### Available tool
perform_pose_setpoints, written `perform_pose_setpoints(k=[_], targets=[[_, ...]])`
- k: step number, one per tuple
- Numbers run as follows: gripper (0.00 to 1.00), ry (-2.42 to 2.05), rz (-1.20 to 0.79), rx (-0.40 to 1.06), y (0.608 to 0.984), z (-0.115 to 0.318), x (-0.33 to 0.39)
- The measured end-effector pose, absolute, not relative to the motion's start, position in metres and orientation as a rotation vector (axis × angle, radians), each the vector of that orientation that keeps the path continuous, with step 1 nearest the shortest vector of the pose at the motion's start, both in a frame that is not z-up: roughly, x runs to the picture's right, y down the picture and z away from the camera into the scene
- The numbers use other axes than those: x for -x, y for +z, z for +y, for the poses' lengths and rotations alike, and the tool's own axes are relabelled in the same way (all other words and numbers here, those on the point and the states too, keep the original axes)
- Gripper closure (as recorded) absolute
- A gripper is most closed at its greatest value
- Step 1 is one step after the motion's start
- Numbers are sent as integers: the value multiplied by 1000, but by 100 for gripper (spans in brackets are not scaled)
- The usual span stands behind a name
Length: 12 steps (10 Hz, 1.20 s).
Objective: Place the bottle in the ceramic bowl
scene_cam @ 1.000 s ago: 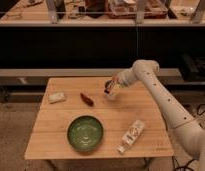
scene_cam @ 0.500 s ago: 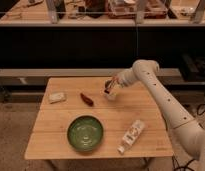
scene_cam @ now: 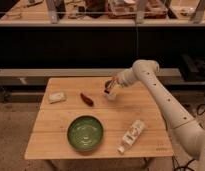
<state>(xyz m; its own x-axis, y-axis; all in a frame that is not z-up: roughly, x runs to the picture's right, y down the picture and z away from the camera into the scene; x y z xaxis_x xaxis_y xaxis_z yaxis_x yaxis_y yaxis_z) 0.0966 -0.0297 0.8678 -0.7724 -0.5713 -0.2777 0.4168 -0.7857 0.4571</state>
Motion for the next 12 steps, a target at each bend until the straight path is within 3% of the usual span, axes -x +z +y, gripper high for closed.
perform_pose_setpoints(k=[8,12], targets=[[20,-2485,-501,-530,869,-34,-101],[20,-2336,-437,-289,856,-73,-129]])
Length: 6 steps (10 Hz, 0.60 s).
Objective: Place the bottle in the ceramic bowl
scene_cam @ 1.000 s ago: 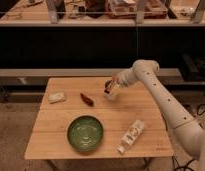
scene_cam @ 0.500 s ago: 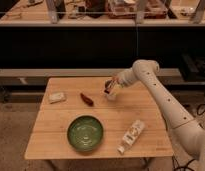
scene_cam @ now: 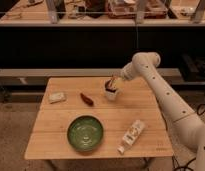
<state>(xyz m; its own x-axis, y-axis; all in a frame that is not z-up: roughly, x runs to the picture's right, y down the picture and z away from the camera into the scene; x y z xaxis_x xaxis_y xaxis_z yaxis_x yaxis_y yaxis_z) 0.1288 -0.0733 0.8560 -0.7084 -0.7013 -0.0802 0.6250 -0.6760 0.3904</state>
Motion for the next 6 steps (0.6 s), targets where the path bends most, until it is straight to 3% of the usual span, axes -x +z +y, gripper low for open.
perform_pose_setpoints(k=[3,6], targets=[[20,-2184,-356,-122,833,-98,-155],[20,-2156,-340,-90,830,-103,-158]])
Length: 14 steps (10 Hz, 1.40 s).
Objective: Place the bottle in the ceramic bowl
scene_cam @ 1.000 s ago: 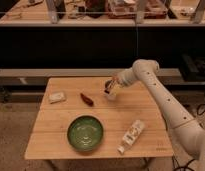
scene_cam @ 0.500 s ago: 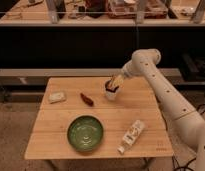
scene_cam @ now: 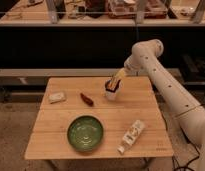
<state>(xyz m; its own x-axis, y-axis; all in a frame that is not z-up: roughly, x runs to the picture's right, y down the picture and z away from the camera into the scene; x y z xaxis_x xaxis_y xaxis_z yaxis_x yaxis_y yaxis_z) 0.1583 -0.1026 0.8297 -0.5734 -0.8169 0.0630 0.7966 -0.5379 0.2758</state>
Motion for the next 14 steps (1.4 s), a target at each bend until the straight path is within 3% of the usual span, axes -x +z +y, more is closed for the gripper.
perform_pose_setpoints(k=[6,9,14], targets=[[20,-1924,-189,128,816,-74,-203],[20,-1662,-64,283,779,-14,-232],[20,-1463,36,371,750,38,-248]])
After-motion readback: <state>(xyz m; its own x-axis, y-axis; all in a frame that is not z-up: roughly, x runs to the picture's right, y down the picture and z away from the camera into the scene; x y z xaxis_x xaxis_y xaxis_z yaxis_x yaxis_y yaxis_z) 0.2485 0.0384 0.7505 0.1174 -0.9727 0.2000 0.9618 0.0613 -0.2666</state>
